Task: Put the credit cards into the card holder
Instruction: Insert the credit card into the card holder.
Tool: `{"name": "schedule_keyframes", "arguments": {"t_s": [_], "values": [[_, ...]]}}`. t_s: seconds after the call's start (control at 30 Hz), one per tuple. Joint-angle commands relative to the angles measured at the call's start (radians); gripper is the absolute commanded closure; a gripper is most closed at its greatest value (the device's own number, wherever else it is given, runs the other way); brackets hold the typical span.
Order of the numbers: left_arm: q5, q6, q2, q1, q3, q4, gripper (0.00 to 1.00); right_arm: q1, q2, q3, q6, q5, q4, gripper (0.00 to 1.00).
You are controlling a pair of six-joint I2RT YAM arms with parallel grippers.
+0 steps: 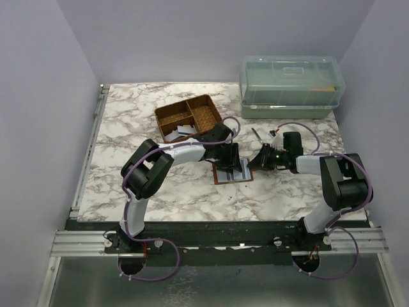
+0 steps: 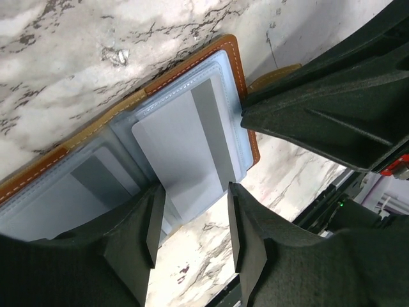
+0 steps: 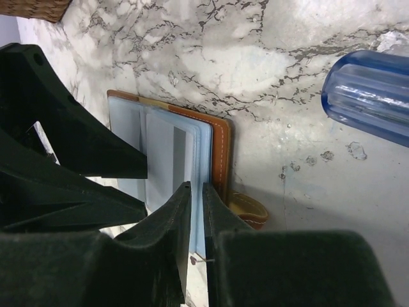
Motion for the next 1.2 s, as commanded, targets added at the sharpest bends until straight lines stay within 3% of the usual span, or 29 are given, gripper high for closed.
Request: {"name": "schedule_keyframes", "arguments": {"t_s": [0.0, 0.3, 0.47, 0.7, 1.17], "values": [[-0.124, 0.030, -0.076, -0.006, -0.046, -0.033, 0.49, 0.003, -0.026, -0.014, -0.012, -0.002, 0.012, 0.83], [-0.064, 0.060, -0.131, -0.003, -0.041, -0.058, 0.51, 0.003, -0.033, -0.026, -0.007, 0.002, 0.033, 0.75], [-0.049, 0.047, -0.093, 0.009, -0.025, -0.064, 0.58, 0.003, -0.038, -0.023, -0.010, 0.006, 0.022, 0.71], [-0.061, 0.045, -0.047, 0.007, -0.036, -0.057, 0.54, 0.003, -0.041, -0.028, -0.012, -0.008, 0.032, 0.66], [0.007, 0.031, -0.025, -0.018, 0.010, -0.031, 0.59, 0.003, -0.012, -0.015, -0.013, -0.026, 0.029, 0.64]]}}
